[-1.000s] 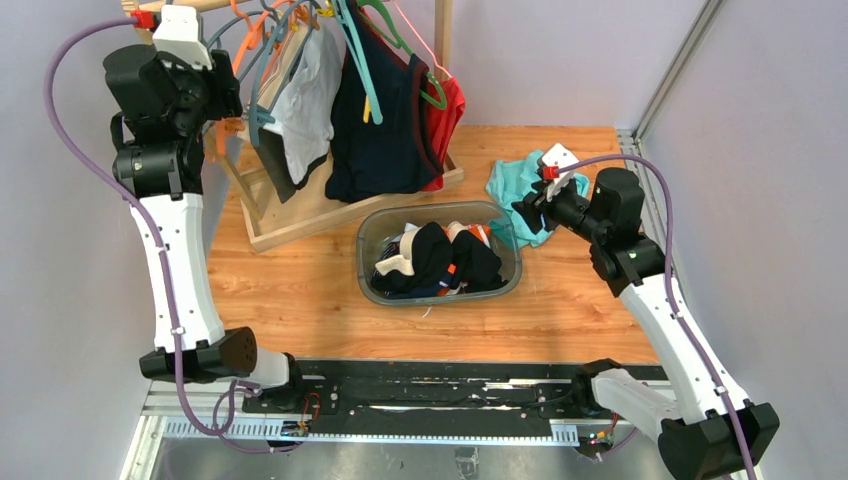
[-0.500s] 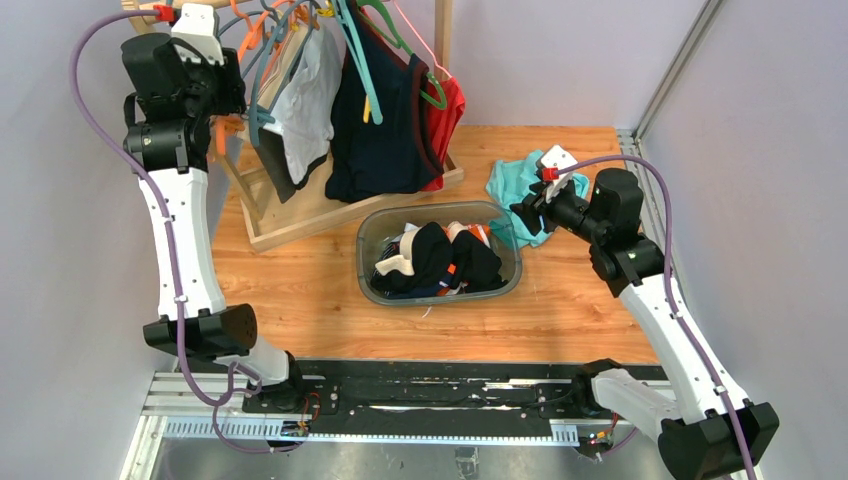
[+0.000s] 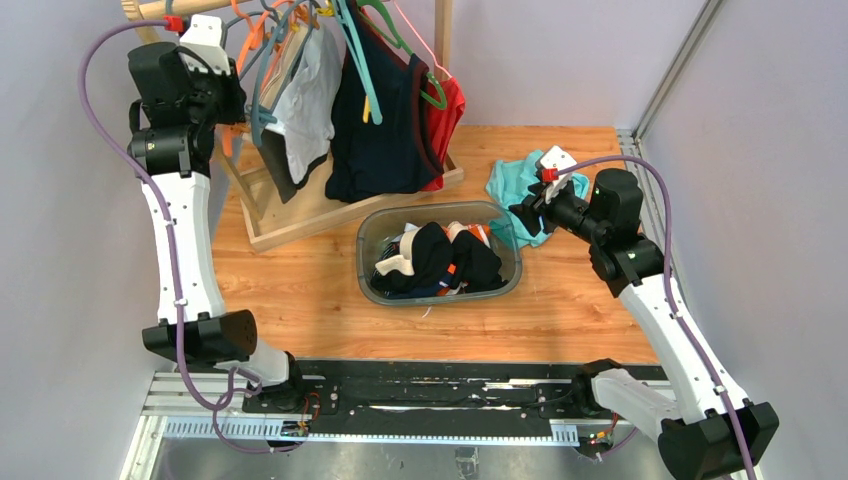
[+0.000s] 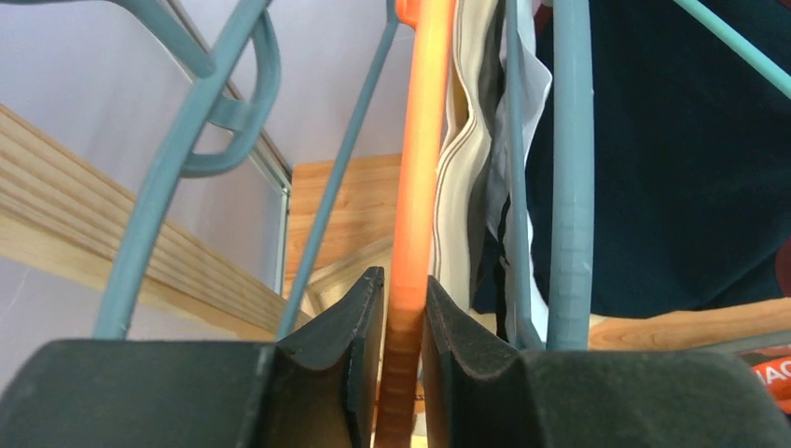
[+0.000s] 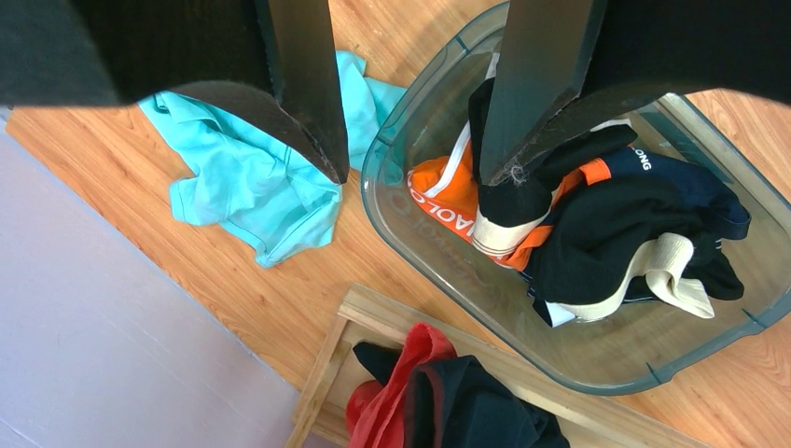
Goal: Remove the underwear clipped to the hanger
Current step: Pick up the hanger from the clothesline.
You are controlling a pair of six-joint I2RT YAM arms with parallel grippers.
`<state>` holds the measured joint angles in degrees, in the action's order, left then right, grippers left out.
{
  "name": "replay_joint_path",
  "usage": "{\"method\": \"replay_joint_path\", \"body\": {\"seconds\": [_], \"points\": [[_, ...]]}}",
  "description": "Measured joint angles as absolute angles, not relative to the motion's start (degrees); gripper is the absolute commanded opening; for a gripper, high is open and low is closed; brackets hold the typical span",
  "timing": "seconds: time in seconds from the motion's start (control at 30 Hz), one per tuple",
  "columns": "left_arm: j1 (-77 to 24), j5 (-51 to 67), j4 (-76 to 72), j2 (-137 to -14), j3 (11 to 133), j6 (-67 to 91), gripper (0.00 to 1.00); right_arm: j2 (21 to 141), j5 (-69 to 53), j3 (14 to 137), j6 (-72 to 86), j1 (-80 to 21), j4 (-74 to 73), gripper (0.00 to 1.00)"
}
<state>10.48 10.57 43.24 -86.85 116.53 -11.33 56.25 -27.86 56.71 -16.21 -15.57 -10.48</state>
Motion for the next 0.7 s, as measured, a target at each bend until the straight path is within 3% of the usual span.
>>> {"method": "replay_joint_path", "body": {"seconds": [0.3, 0.7], "points": [[10.5, 12.73, 42.52, -83.88, 114.19, -10.04, 0.0, 56.25, -28.12, 56.71, -16.21, -15.57, -10.48, 0.56], [10.55, 15.05, 38.46, -83.74, 113.86, -7.9, 0.0, 56.25, -28.51, 56.69, -16.19, -15.57, -10.48, 0.56]]}}
